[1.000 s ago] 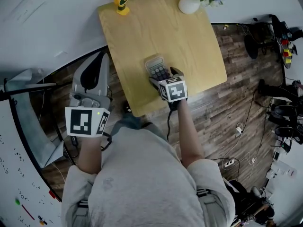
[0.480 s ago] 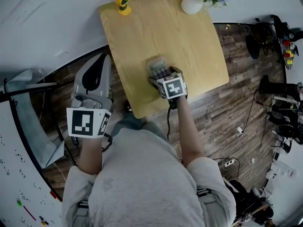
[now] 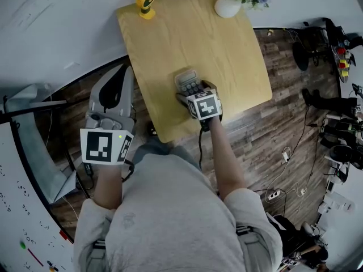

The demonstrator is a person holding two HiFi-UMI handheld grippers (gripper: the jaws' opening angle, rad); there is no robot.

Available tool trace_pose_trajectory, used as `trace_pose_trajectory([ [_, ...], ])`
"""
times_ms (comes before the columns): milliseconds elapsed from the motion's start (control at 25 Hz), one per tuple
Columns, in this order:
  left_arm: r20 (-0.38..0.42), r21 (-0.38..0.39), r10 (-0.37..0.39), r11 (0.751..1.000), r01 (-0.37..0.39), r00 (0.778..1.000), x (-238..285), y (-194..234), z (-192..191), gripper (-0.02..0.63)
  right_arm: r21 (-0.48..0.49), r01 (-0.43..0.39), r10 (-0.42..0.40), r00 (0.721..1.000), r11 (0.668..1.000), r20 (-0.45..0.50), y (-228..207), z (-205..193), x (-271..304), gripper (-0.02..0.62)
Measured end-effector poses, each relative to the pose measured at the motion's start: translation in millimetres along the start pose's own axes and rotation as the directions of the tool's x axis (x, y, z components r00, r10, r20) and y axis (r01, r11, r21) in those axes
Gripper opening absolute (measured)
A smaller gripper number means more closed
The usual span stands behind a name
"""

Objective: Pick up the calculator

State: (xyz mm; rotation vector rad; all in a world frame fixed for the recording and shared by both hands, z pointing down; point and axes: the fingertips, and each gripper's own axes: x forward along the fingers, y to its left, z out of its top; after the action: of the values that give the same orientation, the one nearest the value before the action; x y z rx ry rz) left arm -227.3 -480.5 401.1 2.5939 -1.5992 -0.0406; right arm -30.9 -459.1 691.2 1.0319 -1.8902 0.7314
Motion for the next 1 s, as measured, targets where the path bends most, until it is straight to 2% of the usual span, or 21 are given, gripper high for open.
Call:
trace_pose_trajectory([
  [200, 0.003, 0.006, -0.006, 1.000, 0.006, 1.000, -1, -2, 2, 0.005, 0.003, 0.017, -0.017, 0.999, 1.000, 0.046, -1, 2, -4, 0.489],
  [360, 0.004, 0.007, -0.007, 1.000, 0.007, 1.000, -2, -3, 2, 0.005, 0.054, -0.003, -0.005, 0.988, 0.999, 0.157, 5, 16, -16, 0.489],
  [520, 0.008, 0.010, -0.020, 1.000, 0.019, 1.000, -3, -8, 3, 0.005, 0.085, -0.016, -0.008, 0.963, 0.996, 0.270, 10, 37, -36, 0.489],
  [720, 0.021, 0.020, -0.036, 0.999, 0.035, 0.999, -5, -21, 11, 0.005, 0.109, -0.039, -0.008, 0.915, 0.993, 0.404, 12, 63, -73, 0.489],
  [1000, 0.064, 0.039, -0.062, 0.997, 0.059, 0.996, -8, -44, 32, 0.005, 0.082, 0.010, -0.056, 0.816, 0.997, 0.575, 10, 96, -139, 0.491],
])
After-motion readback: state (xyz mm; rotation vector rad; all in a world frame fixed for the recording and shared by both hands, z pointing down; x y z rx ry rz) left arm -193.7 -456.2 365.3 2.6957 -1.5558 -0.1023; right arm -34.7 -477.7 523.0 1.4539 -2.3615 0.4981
